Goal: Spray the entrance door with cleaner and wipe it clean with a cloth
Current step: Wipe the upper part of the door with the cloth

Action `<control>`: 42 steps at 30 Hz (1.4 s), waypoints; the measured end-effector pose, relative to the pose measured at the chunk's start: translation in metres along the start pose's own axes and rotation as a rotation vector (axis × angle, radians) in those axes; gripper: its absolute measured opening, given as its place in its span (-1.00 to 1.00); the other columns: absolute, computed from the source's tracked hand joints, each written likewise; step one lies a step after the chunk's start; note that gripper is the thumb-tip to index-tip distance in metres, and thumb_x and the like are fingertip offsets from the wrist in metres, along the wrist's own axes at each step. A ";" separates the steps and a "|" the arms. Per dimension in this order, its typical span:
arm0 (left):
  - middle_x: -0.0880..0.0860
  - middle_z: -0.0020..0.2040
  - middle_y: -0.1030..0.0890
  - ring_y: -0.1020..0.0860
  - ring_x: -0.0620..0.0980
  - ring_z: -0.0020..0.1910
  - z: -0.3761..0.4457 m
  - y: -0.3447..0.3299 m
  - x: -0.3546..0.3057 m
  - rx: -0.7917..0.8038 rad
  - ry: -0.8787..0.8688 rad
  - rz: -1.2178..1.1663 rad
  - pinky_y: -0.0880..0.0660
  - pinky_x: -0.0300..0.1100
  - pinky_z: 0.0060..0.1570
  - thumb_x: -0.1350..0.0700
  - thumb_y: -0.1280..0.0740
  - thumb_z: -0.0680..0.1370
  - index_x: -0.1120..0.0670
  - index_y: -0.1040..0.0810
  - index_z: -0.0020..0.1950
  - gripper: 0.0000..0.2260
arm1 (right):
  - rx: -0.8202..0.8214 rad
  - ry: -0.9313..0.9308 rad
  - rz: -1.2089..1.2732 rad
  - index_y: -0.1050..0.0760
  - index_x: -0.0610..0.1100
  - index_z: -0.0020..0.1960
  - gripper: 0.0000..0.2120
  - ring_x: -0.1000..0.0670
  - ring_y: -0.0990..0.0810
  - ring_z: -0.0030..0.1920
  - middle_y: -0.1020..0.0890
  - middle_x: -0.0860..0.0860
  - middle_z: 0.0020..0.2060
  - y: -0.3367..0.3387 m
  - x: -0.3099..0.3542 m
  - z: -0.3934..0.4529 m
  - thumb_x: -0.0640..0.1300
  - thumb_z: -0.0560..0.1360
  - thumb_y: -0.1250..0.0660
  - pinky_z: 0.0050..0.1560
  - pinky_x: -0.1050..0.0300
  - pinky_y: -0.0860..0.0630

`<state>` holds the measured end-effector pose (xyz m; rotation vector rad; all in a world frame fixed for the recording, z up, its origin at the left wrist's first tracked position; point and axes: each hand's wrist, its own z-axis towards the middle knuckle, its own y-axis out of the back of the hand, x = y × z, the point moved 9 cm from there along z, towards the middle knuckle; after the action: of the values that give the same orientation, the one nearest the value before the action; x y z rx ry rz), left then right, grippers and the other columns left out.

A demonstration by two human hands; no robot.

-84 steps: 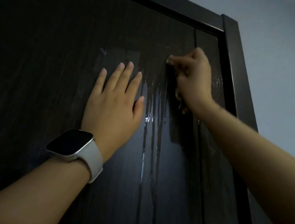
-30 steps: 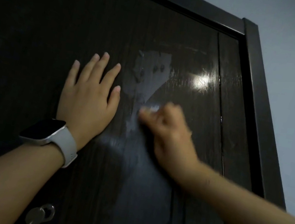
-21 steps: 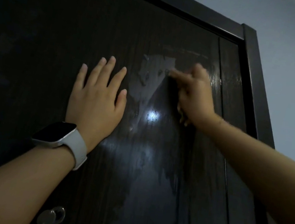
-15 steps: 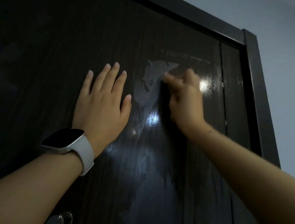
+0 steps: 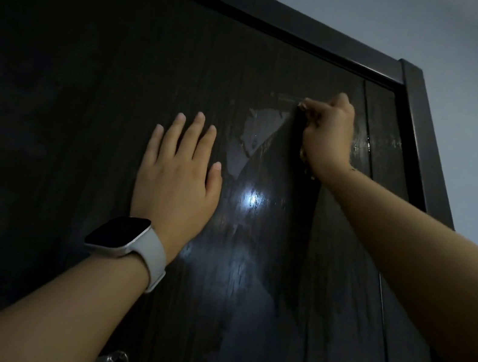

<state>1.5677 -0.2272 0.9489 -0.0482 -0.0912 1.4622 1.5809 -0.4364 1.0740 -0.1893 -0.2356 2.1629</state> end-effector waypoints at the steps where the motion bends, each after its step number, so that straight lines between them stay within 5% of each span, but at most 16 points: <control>1: 0.10 0.55 -0.22 -0.15 0.11 0.54 0.000 0.001 0.000 -0.003 0.002 0.002 -0.06 0.10 0.51 -0.04 -0.04 0.62 0.09 -0.24 0.53 -0.51 | -0.008 0.029 -0.001 -0.58 -0.18 0.24 -0.68 -0.16 -0.42 0.13 -0.35 -0.03 -0.04 -0.002 0.012 -0.004 -0.35 0.56 -0.21 0.17 0.05 -0.43; 8: 0.09 0.56 -0.20 -0.13 0.11 0.55 0.001 0.002 0.001 0.017 -0.001 -0.017 -0.05 0.09 0.52 -0.03 -0.04 0.63 0.08 -0.22 0.53 -0.52 | 0.325 0.669 0.069 -0.55 -0.15 0.28 -0.63 -0.06 -0.44 -0.04 -0.51 -0.12 -0.04 0.000 0.097 -0.141 -0.22 0.55 -0.12 -0.06 0.13 -0.44; 13: 0.06 0.58 -0.13 -0.06 0.06 0.56 0.002 0.000 0.003 0.030 0.013 -0.030 0.03 0.04 0.53 -0.02 0.00 0.64 0.04 -0.17 0.55 -0.53 | 0.111 0.374 0.024 -0.63 -0.15 0.17 -0.69 -0.16 -0.48 -0.02 -0.43 -0.06 -0.11 -0.004 0.053 -0.050 -0.30 0.52 -0.20 0.00 0.10 -0.45; 17: 0.12 0.56 -0.17 -0.12 0.08 0.55 0.000 0.003 0.004 -0.022 0.036 -0.043 0.00 0.02 0.50 -0.02 -0.05 0.62 0.04 -0.24 0.52 -0.54 | 0.077 0.175 0.012 -0.57 -0.09 0.26 -0.70 0.00 -0.39 0.06 -0.40 -0.03 -0.03 -0.026 0.053 -0.002 -0.25 0.58 -0.23 0.11 0.03 -0.47; 22: 0.11 0.57 -0.16 -0.08 0.06 0.56 -0.001 0.003 0.004 0.014 0.024 -0.084 0.01 0.01 0.53 0.00 0.00 0.63 0.04 -0.21 0.53 -0.54 | 0.170 0.544 -0.025 -0.57 -0.15 0.24 -0.61 -0.02 -0.39 -0.05 -0.47 -0.11 -0.06 -0.011 0.095 -0.069 -0.15 0.55 -0.07 -0.03 0.08 -0.45; 27: 0.12 0.56 -0.17 -0.09 0.07 0.56 -0.001 0.007 0.005 0.005 0.008 -0.109 0.02 0.02 0.53 0.00 0.00 0.63 0.06 -0.24 0.52 -0.54 | 0.375 0.755 0.042 -0.55 -0.17 0.28 -0.63 -0.05 -0.46 -0.04 -0.54 -0.13 -0.04 0.002 0.097 -0.145 -0.21 0.57 -0.10 -0.05 0.11 -0.50; 35: 0.11 0.56 -0.20 -0.12 0.05 0.55 -0.001 0.005 0.006 0.003 0.015 -0.134 -0.02 0.02 0.53 0.02 -0.04 0.62 0.05 -0.28 0.51 -0.55 | 0.146 0.453 0.000 -0.58 -0.16 0.24 -0.68 0.01 -0.38 0.00 -0.41 -0.01 -0.05 -0.032 0.099 -0.020 -0.32 0.54 -0.25 0.06 0.00 -0.50; 42: 0.12 0.54 -0.23 -0.15 0.08 0.54 -0.002 0.007 0.006 -0.005 0.012 -0.127 -0.02 0.02 0.52 0.02 -0.04 0.61 0.07 -0.31 0.49 -0.55 | 0.269 0.594 0.052 -0.59 -0.16 0.23 -0.68 -0.05 -0.41 -0.09 -0.50 -0.12 -0.09 -0.008 0.102 -0.121 -0.21 0.57 -0.16 -0.11 0.10 -0.39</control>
<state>1.5617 -0.2206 0.9468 -0.0542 -0.0872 1.3349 1.5565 -0.3361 0.9537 -0.6686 0.3994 2.0610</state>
